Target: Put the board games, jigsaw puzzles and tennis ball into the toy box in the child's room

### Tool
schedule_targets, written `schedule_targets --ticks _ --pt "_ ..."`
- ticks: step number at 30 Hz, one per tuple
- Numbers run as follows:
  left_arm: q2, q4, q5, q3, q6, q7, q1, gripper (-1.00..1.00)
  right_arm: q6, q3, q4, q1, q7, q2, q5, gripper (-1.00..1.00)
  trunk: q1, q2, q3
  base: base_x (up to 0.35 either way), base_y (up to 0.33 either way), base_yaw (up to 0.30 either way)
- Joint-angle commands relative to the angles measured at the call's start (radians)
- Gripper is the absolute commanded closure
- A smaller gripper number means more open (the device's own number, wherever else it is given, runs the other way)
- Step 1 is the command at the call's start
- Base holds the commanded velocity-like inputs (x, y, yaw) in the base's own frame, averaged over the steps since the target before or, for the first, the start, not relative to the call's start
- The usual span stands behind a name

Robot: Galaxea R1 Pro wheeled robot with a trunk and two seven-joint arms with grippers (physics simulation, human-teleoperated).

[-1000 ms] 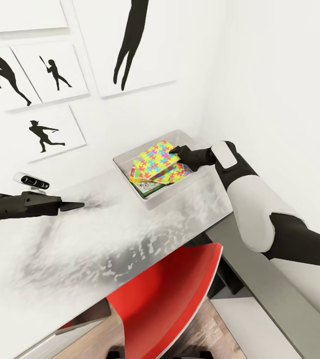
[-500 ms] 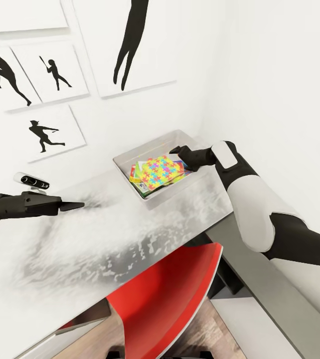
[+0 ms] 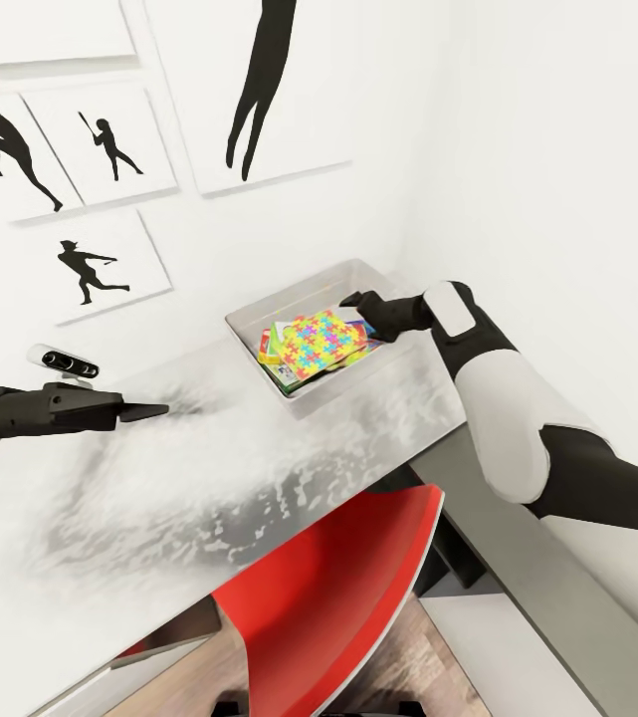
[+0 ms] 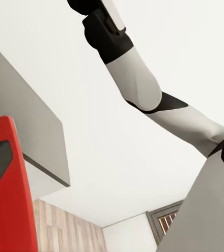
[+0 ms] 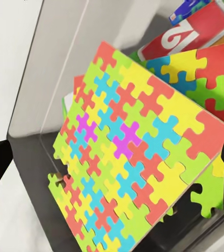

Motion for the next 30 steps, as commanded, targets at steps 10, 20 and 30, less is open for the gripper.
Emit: schedule_targets --ticks 10,20,30 --pt "0.001 0.0 0.001 -0.004 0.011 -0.006 -0.002 -1.0 0.001 -0.006 -0.008 0.001 -0.007 0.006 -0.009 -1.0 0.001 -0.002 -0.002 -0.18 0.045 0.0" --pt "0.001 0.0 0.002 -0.003 0.011 -0.006 -0.002 -1.0 0.001 -0.007 -0.015 0.002 -0.006 0.007 -0.009 -1.0 0.001 -0.002 -0.002 -0.141 0.063 0.0" --pt "0.001 0.0 0.002 -0.002 0.011 -0.006 -0.002 -1.0 0.001 -0.007 -0.016 0.002 -0.006 0.006 -0.009 -1.0 0.001 -0.002 0.006 -0.1 0.004 0.0"
